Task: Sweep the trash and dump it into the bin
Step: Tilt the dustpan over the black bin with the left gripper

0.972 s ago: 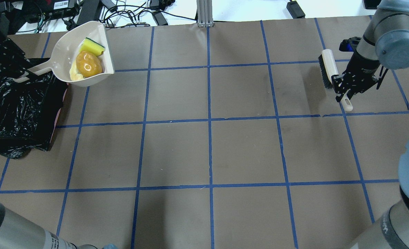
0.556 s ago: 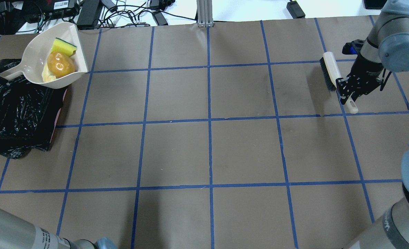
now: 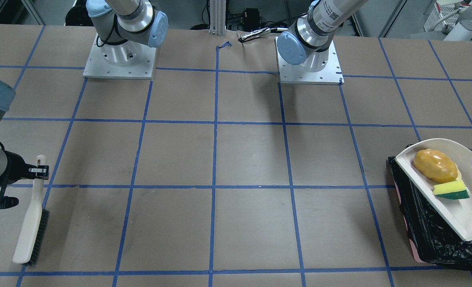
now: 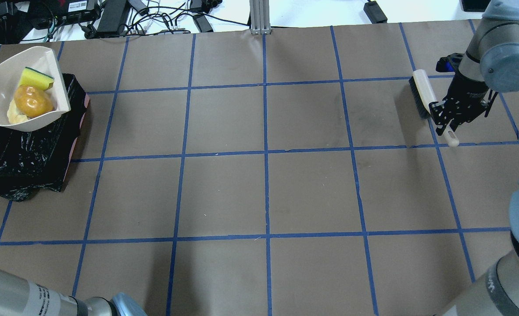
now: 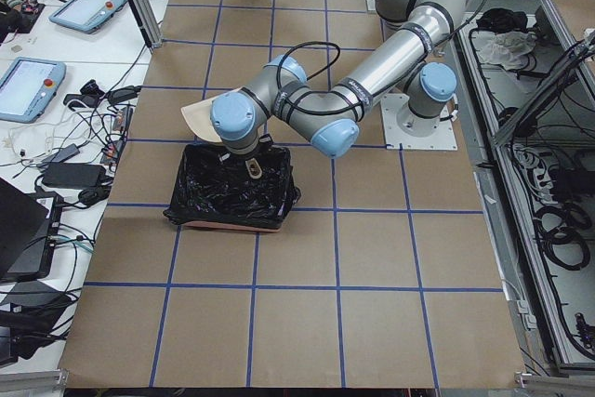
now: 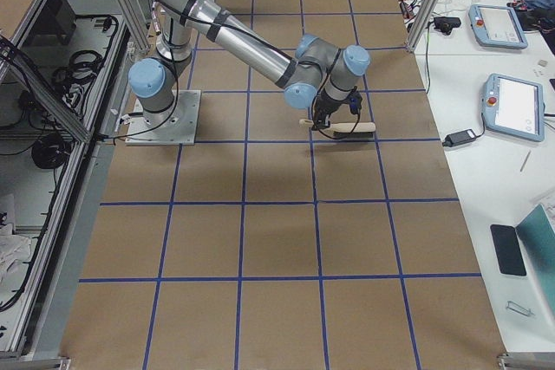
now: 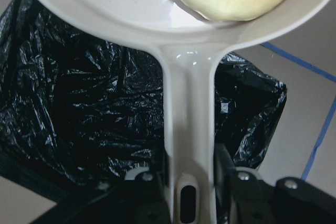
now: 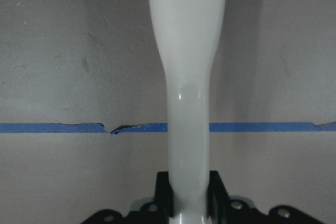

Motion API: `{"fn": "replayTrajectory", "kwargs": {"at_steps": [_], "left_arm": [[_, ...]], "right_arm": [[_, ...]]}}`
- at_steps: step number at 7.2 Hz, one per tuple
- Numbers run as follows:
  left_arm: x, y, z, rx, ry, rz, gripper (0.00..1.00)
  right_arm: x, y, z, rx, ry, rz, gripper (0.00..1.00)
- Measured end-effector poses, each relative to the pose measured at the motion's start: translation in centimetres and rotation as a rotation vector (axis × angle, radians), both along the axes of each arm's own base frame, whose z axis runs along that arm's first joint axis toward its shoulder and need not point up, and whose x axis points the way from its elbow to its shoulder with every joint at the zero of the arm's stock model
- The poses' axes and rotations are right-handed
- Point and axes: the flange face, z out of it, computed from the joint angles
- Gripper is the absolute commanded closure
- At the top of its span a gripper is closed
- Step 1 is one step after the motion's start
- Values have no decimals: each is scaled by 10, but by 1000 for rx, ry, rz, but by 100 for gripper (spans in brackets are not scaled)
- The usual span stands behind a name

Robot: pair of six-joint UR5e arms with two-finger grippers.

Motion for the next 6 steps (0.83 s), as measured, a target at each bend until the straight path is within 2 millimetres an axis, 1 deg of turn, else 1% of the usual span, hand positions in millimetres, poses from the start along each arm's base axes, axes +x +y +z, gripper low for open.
{"fn": "replayTrajectory", "kwargs": {"at_steps": [1,2,3,4,5,6], "left_arm": [[20,11,2,5,-17,18,100],[35,18,5,3,-35,18,100],[47,21,6,0,-53,13,100],[58,24,5,4,-69,15,100],[72,29,3,15,-103,8,100],[83,31,0,23,-144,-15,100]], "right_arm": [[1,1,-2,4,-5,0,100],[2,3,-4,7,-9,3,100],[2,4,-7,10,-10,4,93],[2,5,-8,12,-9,5,93],[2,6,-9,14,-9,5,89],[2,6,-10,14,-9,6,67]]}}
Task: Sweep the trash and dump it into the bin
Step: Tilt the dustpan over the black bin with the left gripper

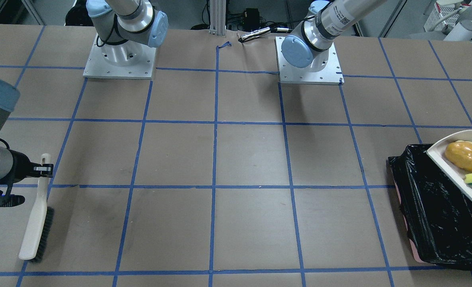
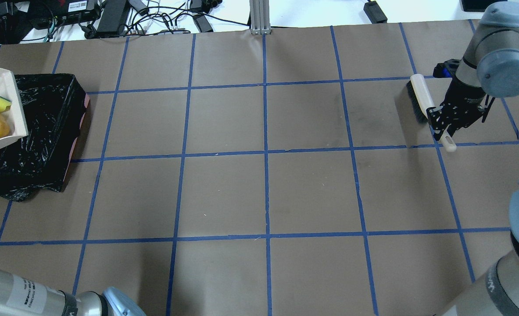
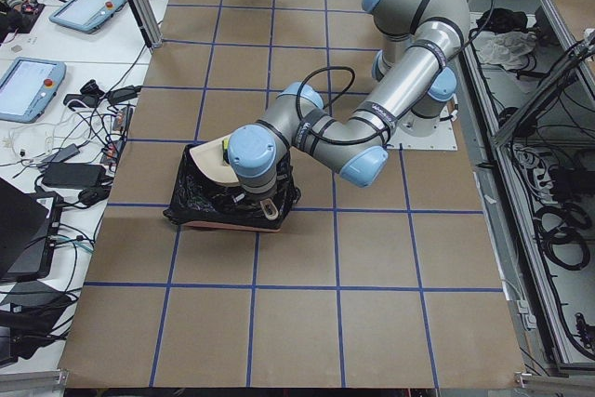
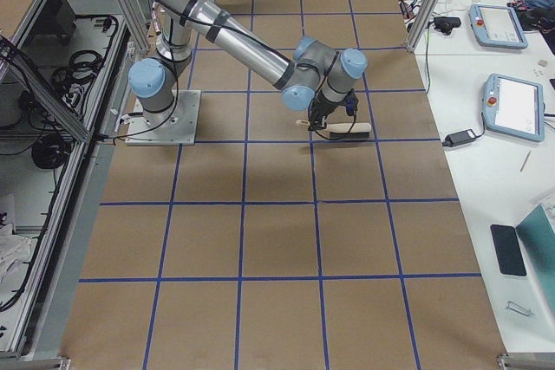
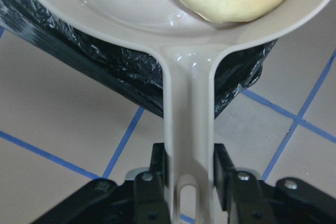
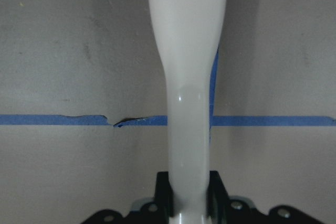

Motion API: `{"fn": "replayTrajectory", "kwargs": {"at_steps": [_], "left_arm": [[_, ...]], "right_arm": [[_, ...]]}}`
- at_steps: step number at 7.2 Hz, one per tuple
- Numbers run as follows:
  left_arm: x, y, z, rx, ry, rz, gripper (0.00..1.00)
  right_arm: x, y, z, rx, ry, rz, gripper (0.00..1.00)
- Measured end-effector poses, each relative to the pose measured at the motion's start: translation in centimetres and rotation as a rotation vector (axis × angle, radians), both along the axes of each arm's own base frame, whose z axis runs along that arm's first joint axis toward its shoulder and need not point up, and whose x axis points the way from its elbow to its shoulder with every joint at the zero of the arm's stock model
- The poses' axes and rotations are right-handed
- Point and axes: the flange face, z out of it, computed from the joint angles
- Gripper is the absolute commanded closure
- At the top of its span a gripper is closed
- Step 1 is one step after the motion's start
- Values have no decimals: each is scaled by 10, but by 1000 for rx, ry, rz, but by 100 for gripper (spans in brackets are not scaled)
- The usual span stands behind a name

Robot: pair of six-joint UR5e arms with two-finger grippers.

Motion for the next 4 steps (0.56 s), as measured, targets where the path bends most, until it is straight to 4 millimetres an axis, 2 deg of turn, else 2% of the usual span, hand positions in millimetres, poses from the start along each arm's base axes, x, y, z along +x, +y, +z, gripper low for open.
{"fn": "replayTrajectory", "kwargs": {"at_steps": [1,2,3,4], "left_arm": [[9,0,-4,11,-40,-40,100],[16,0,-7,21,-79,-89,100],[20,-1,-10,26,-101,-136,100],[24,-4,-13,33,-114,-191,100]], "right_arm": [[0,0,0,0,0,-1,38],[0,0,0,-3,1,-3,23],[0,-1,0,-6,2,-5,12],[0,-1,1,-10,4,-5,9]]}}
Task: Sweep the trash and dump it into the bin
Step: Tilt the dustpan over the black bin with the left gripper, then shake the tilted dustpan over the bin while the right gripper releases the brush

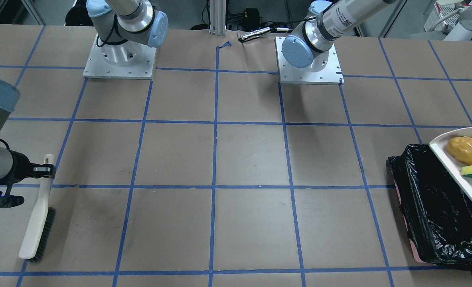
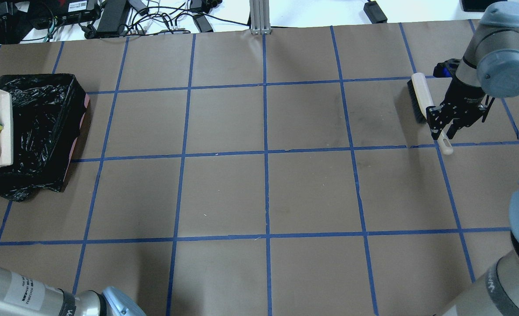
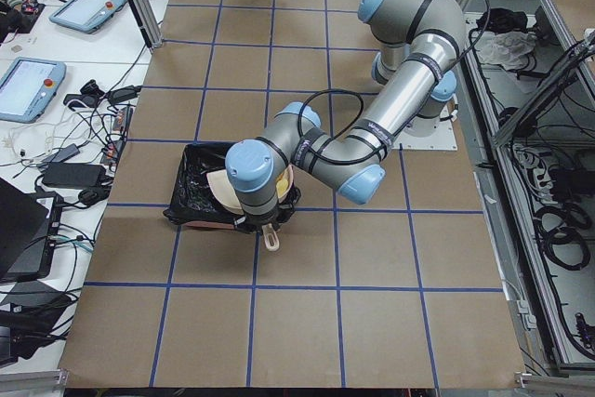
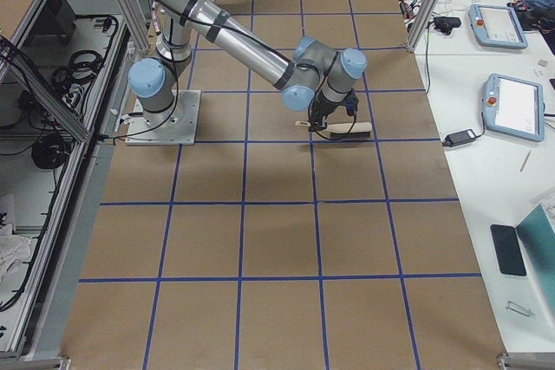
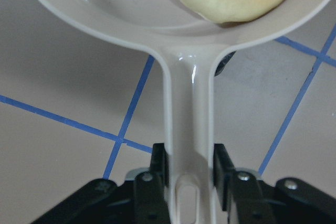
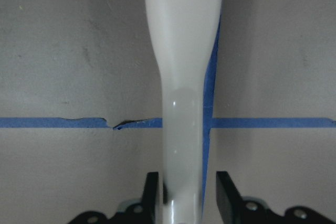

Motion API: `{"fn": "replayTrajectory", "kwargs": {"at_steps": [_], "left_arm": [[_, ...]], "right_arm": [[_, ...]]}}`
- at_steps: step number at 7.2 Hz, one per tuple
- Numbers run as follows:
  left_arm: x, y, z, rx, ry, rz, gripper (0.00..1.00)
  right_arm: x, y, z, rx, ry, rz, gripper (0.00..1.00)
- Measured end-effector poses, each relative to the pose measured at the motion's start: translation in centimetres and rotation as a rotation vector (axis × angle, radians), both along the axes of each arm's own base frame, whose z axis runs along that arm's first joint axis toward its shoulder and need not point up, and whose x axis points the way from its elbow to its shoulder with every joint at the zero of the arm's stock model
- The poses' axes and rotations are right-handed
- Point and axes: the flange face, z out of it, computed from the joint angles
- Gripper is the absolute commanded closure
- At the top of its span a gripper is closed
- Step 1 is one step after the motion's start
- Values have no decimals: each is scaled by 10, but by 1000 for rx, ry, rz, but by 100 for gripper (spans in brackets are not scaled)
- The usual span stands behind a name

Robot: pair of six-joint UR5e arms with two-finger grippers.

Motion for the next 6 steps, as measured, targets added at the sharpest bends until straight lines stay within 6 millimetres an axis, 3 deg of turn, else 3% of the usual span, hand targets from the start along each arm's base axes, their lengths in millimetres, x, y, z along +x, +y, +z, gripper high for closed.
{"fn": "replayTrajectory", "kwargs": {"at_steps": [1,3,4,5,6], "left_arm": [[3,-3,0,11,-15,-43,100],[3,-11,7,31,-54,-89,100],[-3,-20,14,49,-85,-113,100],[-11,-29,20,70,-127,-135,100],[-20,-39,25,92,-174,-159,100]], "right_arm": [[0,-1,1,-7,4,-1,1],[-1,-3,10,-32,13,-4,0],[-1,-5,23,-64,21,-3,0],[1,-5,49,-114,31,-2,0],[5,-3,86,-185,42,-2,0]]}}
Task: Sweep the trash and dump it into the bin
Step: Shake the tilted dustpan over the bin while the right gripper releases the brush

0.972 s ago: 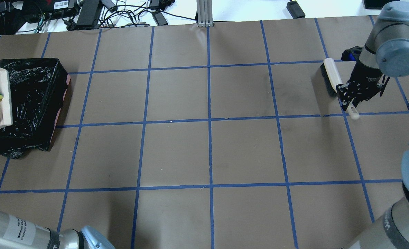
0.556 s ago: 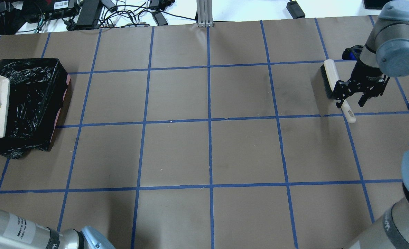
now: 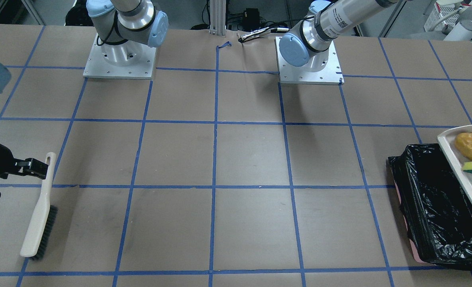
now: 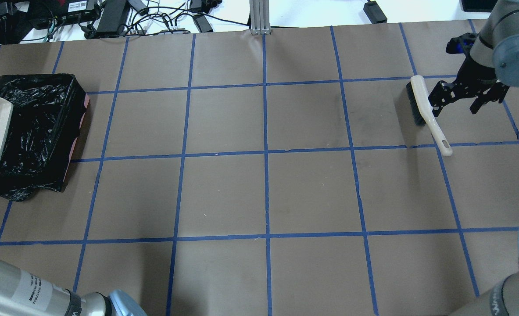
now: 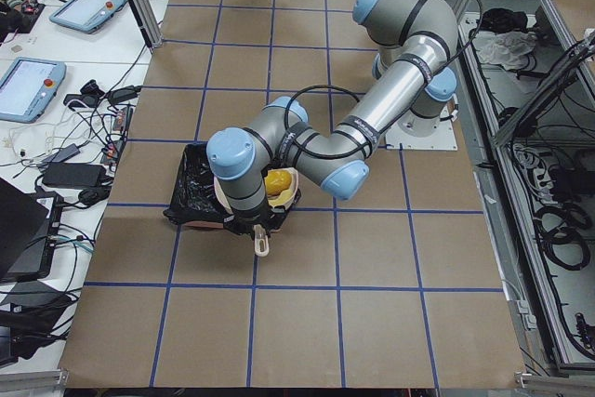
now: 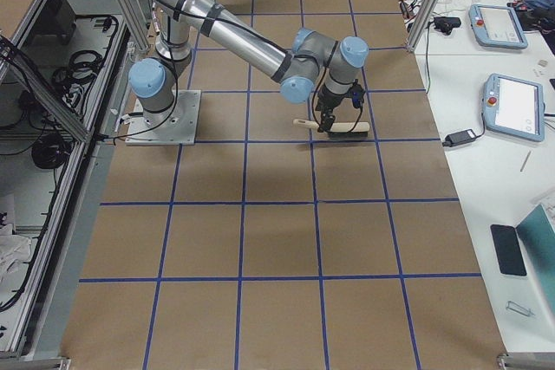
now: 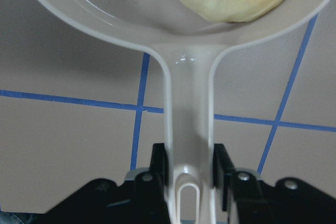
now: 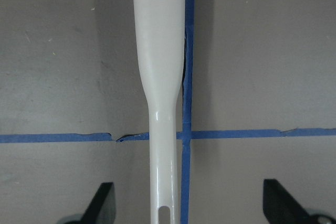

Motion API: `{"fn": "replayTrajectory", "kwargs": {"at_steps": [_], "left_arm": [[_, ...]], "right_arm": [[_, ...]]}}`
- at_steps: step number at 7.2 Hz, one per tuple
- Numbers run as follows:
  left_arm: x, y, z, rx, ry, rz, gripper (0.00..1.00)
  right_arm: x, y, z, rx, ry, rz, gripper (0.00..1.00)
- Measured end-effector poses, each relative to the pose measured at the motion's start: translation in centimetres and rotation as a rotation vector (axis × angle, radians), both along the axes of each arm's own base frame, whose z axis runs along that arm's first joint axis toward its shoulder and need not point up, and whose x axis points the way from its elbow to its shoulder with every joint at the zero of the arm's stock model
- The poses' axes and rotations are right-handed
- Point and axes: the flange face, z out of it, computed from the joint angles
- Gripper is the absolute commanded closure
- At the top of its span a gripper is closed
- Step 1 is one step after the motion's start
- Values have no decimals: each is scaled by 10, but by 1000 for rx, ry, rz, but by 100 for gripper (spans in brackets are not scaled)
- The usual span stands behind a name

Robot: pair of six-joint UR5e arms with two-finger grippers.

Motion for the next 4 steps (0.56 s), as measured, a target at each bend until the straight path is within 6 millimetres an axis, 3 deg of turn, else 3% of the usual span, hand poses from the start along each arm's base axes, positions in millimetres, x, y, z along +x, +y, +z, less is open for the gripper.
{"fn": "replayTrajectory", "kwargs": {"at_steps": [2,3,4], "left_arm": [[-22,-19,8,43,-92,-47,100],[-33,-27,13,58,-129,-70,100],[-42,-32,18,68,-159,-91,100]], "right_arm": [[20,18,75,-133,-27,-4,0],[38,30,102,-163,-37,-8,0],[66,38,117,-176,-42,-18,0]]}}
